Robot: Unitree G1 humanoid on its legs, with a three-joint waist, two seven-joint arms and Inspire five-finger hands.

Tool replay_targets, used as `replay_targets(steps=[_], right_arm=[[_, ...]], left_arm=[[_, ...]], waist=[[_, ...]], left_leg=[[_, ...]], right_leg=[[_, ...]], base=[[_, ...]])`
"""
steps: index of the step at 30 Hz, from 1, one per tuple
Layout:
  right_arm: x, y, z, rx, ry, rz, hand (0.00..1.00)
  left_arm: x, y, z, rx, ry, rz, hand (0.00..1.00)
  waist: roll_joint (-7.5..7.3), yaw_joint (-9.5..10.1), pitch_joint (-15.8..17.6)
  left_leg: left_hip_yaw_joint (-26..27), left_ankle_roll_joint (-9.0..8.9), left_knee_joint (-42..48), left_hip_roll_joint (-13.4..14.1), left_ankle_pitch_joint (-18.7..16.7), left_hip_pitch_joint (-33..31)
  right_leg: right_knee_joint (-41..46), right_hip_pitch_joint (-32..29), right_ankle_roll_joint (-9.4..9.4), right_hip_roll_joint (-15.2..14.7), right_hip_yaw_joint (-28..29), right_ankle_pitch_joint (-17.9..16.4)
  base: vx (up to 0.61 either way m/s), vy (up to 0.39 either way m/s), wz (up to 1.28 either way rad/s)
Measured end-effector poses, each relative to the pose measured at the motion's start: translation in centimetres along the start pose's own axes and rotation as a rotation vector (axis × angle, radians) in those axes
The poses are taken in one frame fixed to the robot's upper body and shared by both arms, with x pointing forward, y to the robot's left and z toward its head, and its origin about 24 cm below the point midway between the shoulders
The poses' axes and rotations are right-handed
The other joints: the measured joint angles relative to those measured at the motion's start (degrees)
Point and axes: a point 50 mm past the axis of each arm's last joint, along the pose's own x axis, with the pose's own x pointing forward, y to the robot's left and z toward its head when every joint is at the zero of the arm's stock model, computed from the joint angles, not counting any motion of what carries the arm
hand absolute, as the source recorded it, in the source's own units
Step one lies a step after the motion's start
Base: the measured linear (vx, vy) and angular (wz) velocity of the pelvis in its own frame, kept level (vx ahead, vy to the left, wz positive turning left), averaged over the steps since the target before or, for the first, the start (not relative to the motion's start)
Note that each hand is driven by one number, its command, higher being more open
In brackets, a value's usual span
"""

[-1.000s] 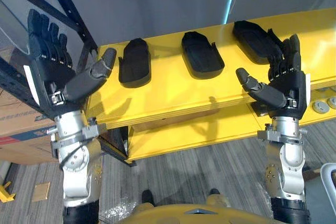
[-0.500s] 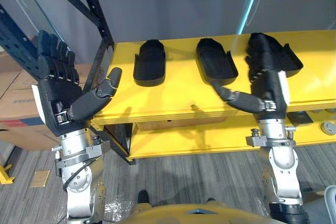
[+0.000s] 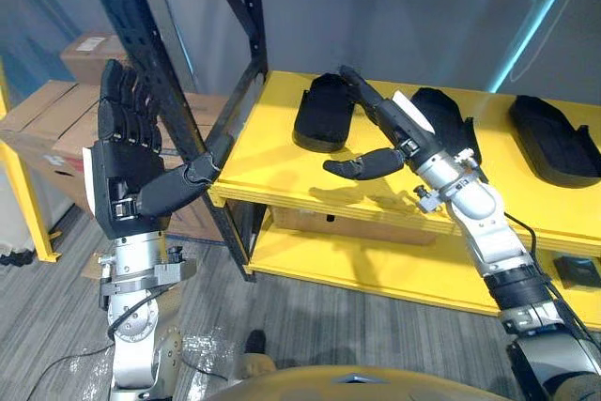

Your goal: Walk over and take three plastic housings, then place them on the shelf

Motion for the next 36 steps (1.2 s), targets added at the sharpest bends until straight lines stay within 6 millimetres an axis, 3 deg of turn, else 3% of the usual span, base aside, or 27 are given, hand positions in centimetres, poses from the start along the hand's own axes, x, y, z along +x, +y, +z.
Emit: replay_targets(steps=[9,19,24,29,36], right_arm=[[1.7,-0.7,-2.9,-0.017,0.168,0.078,1.0],[2.6,-0.1,-3.9,-0.015,0.248,0.218,1.0],[2.9,-0.7,-4.1,-0.016,0.272,0.238,1.0],[3.8,-0.9,-3.4,-0.042,0.257,0.277,1.0],[4.2,-1.1,-3.2,-0.05,0.258,0.294,1.0]], left_arm=[[0.0,-0.1,0.0,-0.039,-0.002,-0.039,1.0],[0.3,-0.5,-0.3,-0.048,0.003,-0.07,1.0],[0.6,-0.5,-0.8,-0.052,0.012,-0.07,1.0],[0.5,-0.7,-1.8,-0.058,0.056,-0.086,1.0],[0.5,-1.0,-2.0,-0.066,0.064,-0.097,1.0]], waist=[[-0.57,1.65,1.0],[0.29,2.77,3.1],[0.34,2.86,3.5],[-0.85,2.94,4.3],[-1.11,3.13,4.4]], left_leg=[[-1.6,0.15,0.0,-0.3,1.0,-0.7],[-2.1,-0.21,0.0,-0.3,1.4,-0.7],[-2.1,-0.01,0.0,-0.3,1.0,-0.7],[-1.8,0.88,0.0,-0.3,0.7,-0.8],[-1.6,1.4,0.0,-0.3,0.4,-0.9]], right_leg=[[-0.1,0.6,0.04,0.0,-1.9,0.0],[0.2,0.7,0.01,-0.1,-2.3,0.0],[0.1,0.7,-0.02,-0.1,-2.3,-0.1],[-0.2,0.7,0.05,0.0,-2.1,0.0],[-0.2,0.8,0.1,0.0,-2.0,0.0]], base=[[-0.01,-0.017,0.11],[-0.01,-0.007,0.01],[-0.01,-0.002,0.0],[0.0,0.0,0.0],[0.0,0.0,0.0]])
